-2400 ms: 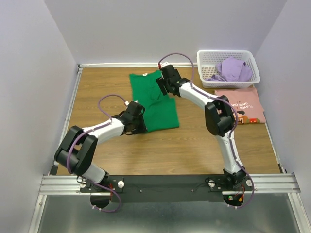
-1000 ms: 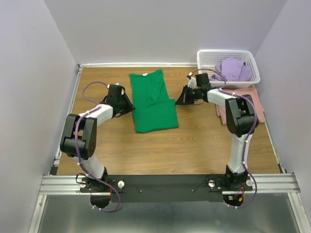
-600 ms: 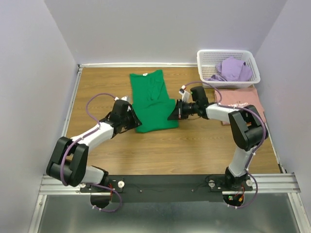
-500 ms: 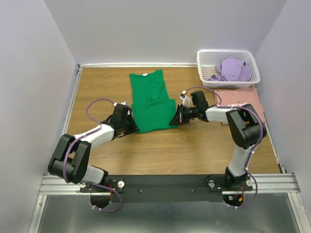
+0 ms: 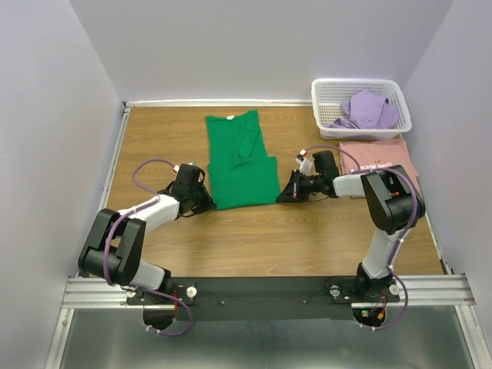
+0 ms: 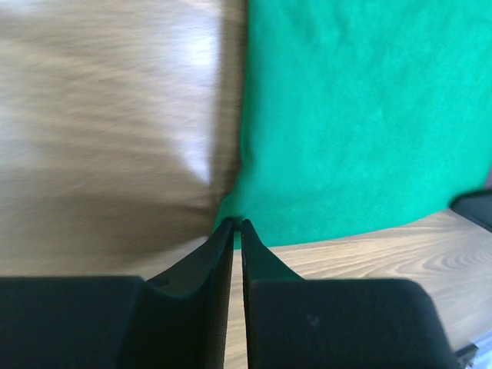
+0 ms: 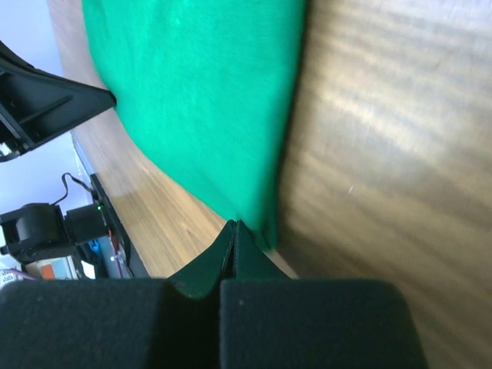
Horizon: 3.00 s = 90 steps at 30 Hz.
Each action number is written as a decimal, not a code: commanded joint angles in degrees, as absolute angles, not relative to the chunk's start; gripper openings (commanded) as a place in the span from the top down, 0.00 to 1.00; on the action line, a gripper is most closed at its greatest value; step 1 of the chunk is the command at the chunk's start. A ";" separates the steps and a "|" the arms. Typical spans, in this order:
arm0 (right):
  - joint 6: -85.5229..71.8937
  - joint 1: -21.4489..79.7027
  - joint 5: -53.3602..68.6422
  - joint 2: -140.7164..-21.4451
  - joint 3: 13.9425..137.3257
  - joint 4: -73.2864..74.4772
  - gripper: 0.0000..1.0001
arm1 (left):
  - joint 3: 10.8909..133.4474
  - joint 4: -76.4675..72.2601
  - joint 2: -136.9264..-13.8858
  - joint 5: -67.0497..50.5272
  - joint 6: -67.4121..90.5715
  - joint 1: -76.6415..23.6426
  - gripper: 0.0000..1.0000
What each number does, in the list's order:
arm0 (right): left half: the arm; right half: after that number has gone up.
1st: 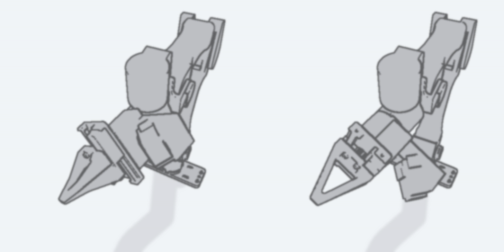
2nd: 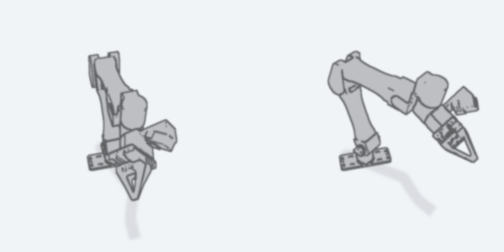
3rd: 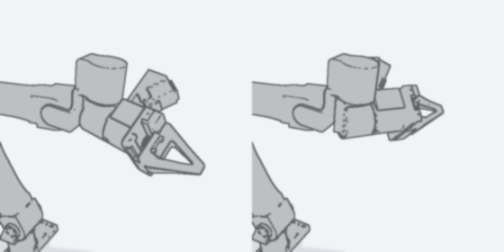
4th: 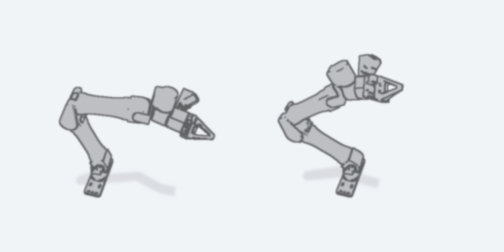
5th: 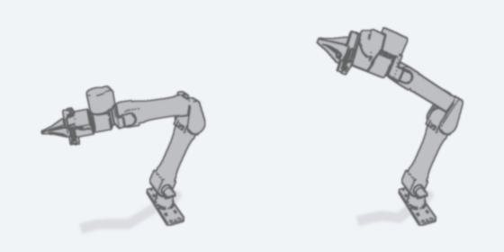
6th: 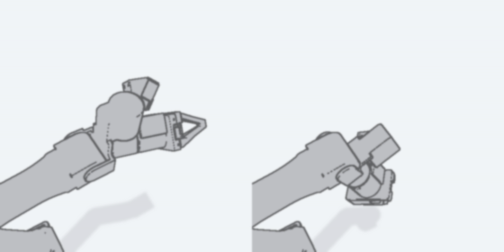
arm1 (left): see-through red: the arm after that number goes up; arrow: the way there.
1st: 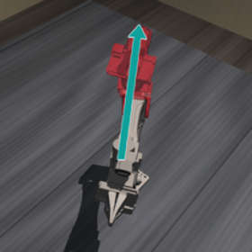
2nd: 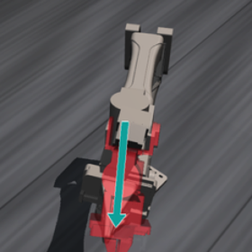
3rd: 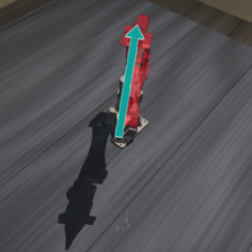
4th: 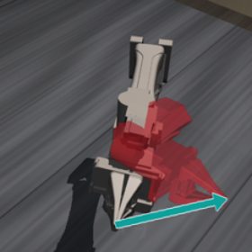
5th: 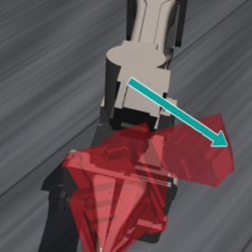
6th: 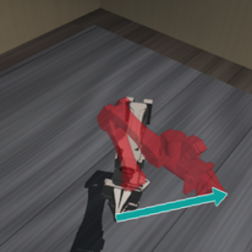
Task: Fold and stack the t-shirts
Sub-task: Fold the tshirt
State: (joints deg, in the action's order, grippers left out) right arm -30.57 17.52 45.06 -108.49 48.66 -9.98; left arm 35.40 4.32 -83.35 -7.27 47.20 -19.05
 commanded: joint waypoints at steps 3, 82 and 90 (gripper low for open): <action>-29.97 17.14 44.65 -102.67 46.67 -6.77 0.97 | 34.98 15.29 -77.09 -0.62 45.79 -18.19 0.77; -10.65 39.20 -5.98 -90.97 56.86 21.27 0.37 | 44.65 29.70 -82.28 17.13 98.89 -30.67 0.41; 10.44 44.29 -4.30 -93.69 59.59 21.45 0.36 | 49.22 34.19 -68.31 38.21 67.00 -30.59 0.22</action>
State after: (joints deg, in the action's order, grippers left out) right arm -1.34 41.36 -4.51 -92.60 57.69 22.11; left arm 46.30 31.97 -74.70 22.70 85.56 -30.50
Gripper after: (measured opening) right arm 0.638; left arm 0.773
